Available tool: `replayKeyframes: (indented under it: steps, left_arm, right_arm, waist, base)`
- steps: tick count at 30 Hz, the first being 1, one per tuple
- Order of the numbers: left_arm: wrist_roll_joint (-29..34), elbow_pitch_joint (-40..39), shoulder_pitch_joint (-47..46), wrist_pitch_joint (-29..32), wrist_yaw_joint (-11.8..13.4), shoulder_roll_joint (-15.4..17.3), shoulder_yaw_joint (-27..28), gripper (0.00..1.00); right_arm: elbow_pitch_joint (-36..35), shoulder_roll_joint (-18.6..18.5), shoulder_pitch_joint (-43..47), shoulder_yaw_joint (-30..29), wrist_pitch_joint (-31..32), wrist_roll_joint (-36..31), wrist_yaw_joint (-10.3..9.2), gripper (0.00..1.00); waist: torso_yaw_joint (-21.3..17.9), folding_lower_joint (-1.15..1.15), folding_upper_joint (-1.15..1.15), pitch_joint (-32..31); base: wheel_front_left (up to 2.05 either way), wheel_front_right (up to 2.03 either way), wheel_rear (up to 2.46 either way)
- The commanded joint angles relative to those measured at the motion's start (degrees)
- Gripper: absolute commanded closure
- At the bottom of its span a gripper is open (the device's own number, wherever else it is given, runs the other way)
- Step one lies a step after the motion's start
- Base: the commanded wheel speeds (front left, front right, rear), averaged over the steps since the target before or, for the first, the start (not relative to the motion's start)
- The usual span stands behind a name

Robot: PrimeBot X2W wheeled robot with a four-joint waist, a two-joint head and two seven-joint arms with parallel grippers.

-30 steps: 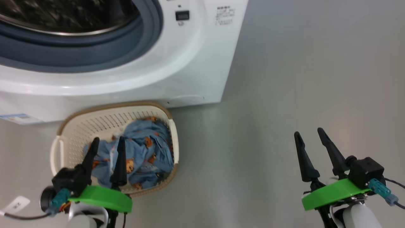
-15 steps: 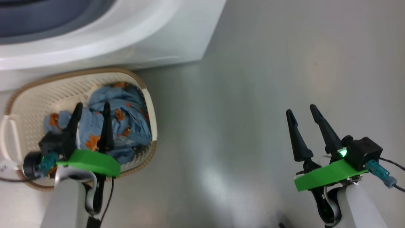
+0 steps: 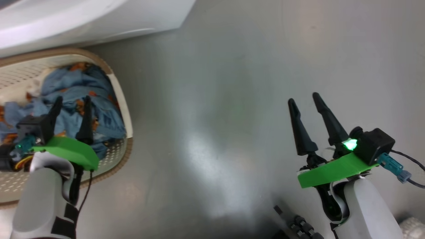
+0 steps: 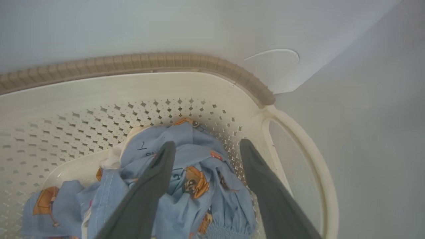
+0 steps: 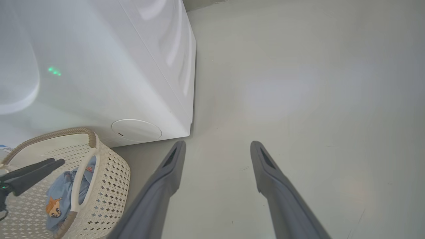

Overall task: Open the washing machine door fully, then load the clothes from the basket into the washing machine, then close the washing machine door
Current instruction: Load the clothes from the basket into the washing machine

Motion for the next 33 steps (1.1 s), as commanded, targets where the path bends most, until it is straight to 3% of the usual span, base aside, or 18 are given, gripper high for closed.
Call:
replayKeyframes:
  steps: [1, 8, 13, 27, 32, 33]
  left_arm:
    - [0.8, 1.4, -0.4, -0.4, 0.1, 2.3, 1.7, 0.00]
    - [1.9, 12.5, -4.3, 1.1, 2.3, 4.8, 1.7, 0.00]
    - [3.0, 17.6, -7.1, 2.7, 5.2, 6.0, 1.2, 0.00]
    - [6.6, 24.7, -13.8, 4.0, 13.4, 8.8, -1.0, 0.00]
    - [6.5, 26.8, -15.5, 4.7, 14.6, 9.0, -1.3, 0.00]
    - [6.0, 27.4, -16.1, 4.5, 14.1, 8.9, -1.2, 0.71]
  right_arm:
    - [-1.1, 0.3, 0.6, 2.0, -0.4, 1.0, 0.09, 0.00]
    - [-0.6, 0.3, 0.3, 2.9, -0.4, 2.6, 0.09, 0.00]
    - [-0.3, 0.3, 0.4, 3.2, -0.4, 3.2, 0.09, 0.00]
    - [-0.4, 0.3, 0.2, 4.1, -0.4, 4.7, 0.09, 0.00]
    - [-0.6, 0.3, 0.1, 4.3, -0.4, 4.9, 0.09, 0.00]
    - [-0.4, 0.3, -0.1, 4.2, -0.4, 4.9, 0.09, 0.00]
  waist:
    - [-2.7, -0.01, 0.00, 2.7]
    - [-4.3, -0.01, 0.00, 3.9]
    - [-4.8, -0.01, 0.00, 4.5]
    - [-5.7, -0.01, 0.00, 6.3]
    - [-5.8, -0.01, 0.00, 6.8]
    - [-5.7, -0.01, 0.00, 6.8]
  base:
    - [0.00, 0.00, 0.00]
    - [0.00, 0.00, 0.00]
    - [0.00, 0.00, 0.00]
    - [0.00, 0.00, 0.00]
    - [0.00, 0.00, 0.00]
    - [0.00, 0.00, 0.00]
